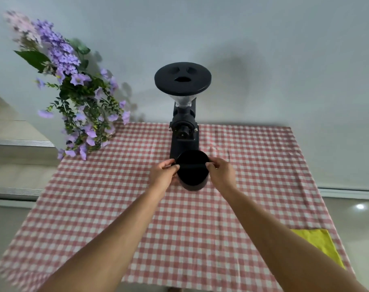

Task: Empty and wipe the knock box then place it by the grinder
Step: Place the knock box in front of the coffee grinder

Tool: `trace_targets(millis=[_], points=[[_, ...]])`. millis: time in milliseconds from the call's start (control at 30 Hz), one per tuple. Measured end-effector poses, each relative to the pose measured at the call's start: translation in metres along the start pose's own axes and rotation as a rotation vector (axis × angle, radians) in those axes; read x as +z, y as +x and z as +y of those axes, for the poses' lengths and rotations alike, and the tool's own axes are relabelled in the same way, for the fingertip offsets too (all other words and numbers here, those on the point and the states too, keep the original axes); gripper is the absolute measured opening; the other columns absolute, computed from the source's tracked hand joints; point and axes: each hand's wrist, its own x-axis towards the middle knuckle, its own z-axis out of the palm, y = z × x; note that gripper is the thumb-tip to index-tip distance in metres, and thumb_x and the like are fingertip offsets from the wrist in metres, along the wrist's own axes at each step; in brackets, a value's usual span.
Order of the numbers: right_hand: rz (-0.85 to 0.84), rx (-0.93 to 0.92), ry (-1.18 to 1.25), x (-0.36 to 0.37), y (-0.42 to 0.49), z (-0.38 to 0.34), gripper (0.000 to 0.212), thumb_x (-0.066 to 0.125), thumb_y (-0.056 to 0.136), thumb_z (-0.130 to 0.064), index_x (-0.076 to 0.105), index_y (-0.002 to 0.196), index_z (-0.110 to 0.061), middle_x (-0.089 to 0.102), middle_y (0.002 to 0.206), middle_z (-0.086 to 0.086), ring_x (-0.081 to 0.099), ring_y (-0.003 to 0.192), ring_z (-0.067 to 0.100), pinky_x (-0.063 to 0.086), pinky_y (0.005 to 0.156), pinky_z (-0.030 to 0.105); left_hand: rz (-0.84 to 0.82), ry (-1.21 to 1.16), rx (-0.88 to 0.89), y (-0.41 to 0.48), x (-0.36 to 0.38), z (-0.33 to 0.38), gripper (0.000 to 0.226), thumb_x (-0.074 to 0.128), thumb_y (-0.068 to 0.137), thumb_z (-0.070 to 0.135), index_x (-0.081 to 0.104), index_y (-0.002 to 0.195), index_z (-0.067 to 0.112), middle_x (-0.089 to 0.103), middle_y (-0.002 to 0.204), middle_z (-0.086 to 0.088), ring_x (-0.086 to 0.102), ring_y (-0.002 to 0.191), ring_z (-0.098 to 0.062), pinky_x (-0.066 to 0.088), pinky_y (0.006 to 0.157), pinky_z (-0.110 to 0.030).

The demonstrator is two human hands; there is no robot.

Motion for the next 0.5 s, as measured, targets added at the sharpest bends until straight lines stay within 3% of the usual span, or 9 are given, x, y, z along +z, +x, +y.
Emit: trace_targets(millis=[167, 267, 367, 500], points=[[-0.007, 0.017, 0.012, 0.029, 0.014, -0.013, 0.026, 0.054, 0.099, -0.019, 0.067, 0.122, -0.018, 0.067, 0.082, -0.008, 0.06, 0.062, 0.006, 0.047, 0.052, 0.02, 0.036, 0.002, 0.015, 0.027, -0.019, 0.005, 0.041, 0.073, 0.09, 0.011, 0.066, 0.13, 0.011, 0.074, 0.113, -0.009, 0.075, 0.089, -0.018, 0.062, 0.076, -0.029], [-0.009, 0.037, -0.005, 0.038, 0.021, -0.013, 0.029, 0.053, 0.1, -0.022, 0.065, 0.126, -0.019, 0.072, 0.087, -0.003, 0.056, 0.055, 0.006, 0.042, 0.049, 0.02, 0.046, 0.019, 0.007, 0.036, -0.022, 0.006, 0.04, 0.073, 0.09, 0.013, 0.066, 0.129, 0.015, 0.073, 0.116, -0.007, 0.075, 0.092, -0.019, 0.062, 0.08, -0.031], [-0.013, 0.053, -0.032, 0.044, 0.025, -0.011, 0.031, 0.053, 0.099, -0.025, 0.064, 0.128, -0.022, 0.074, 0.095, -0.001, 0.056, 0.058, 0.007, 0.04, 0.047, 0.02, 0.049, 0.033, 0.006, 0.042, -0.023, 0.005, 0.039, 0.072, 0.09, 0.014, 0.066, 0.129, 0.016, 0.072, 0.12, -0.006, 0.073, 0.098, -0.019, 0.062, 0.087, -0.035], [-0.008, 0.051, -0.075, 0.05, 0.027, -0.005, 0.031, 0.052, 0.099, -0.025, 0.064, 0.128, -0.023, 0.073, 0.097, -0.003, 0.063, 0.065, 0.008, 0.045, 0.051, 0.022, 0.037, 0.057, 0.005, 0.043, -0.023, 0.001, 0.039, 0.07, 0.092, 0.014, 0.065, 0.131, 0.014, 0.072, 0.119, -0.006, 0.073, 0.097, -0.02, 0.062, 0.085, -0.034]])
